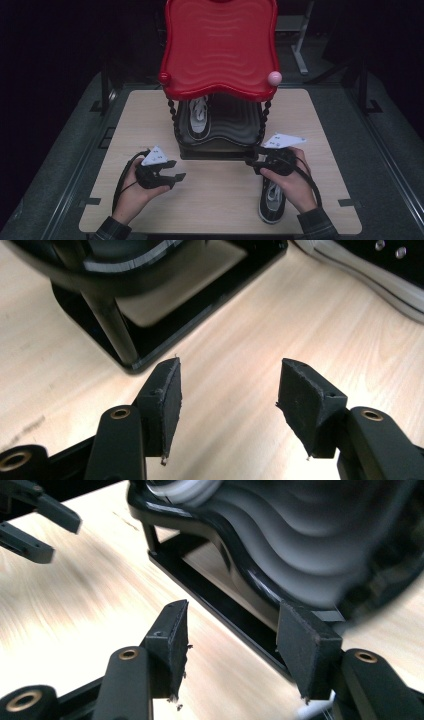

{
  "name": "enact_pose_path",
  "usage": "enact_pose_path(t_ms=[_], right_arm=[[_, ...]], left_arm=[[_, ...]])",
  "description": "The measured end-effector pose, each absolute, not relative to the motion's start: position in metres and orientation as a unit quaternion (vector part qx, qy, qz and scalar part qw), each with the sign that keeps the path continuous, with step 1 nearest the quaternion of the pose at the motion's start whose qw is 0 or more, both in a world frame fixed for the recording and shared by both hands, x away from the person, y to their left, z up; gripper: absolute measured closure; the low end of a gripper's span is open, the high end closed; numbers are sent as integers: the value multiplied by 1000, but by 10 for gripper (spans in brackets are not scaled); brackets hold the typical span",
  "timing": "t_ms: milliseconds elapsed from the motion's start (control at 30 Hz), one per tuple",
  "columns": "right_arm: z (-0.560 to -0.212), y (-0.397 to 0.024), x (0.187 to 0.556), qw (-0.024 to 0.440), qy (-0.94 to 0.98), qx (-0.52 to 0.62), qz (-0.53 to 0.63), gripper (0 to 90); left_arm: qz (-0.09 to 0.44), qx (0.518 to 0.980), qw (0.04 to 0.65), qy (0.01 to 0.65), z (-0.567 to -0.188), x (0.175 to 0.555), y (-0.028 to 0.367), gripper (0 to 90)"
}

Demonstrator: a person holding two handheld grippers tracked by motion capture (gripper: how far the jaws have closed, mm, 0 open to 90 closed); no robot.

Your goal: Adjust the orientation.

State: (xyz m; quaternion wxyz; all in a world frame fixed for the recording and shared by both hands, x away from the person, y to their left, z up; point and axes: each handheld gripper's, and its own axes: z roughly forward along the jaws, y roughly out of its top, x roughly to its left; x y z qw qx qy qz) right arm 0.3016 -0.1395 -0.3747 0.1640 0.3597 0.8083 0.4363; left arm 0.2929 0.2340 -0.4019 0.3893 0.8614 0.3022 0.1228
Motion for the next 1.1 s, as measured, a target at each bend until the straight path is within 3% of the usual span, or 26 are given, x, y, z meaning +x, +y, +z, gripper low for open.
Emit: enact_pose_path(t_ms=[500,700,767,900,933,1000,1100], right_arm=[[-395,-206,262,161,785,426,421,466],[-407,-217,256,155,782,444,409,508],[-411,-218,257,147,783,449,405,552],[-417,-222,260,104,779,464,409,727],[-417,-222,260,104,779,464,409,727],[-419,-224,260,94,771,475,414,829],[-417,-225,258,90,761,487,419,852]], left_arm=[[106,869,365,318,-426,288,244,397],[104,868,365,319,-427,288,243,399],[103,869,364,319,-427,288,242,400],[100,871,362,317,-429,289,241,402],[100,871,362,317,-429,289,241,403],[99,871,362,317,-429,289,241,406],[100,871,363,316,-429,289,241,407]])
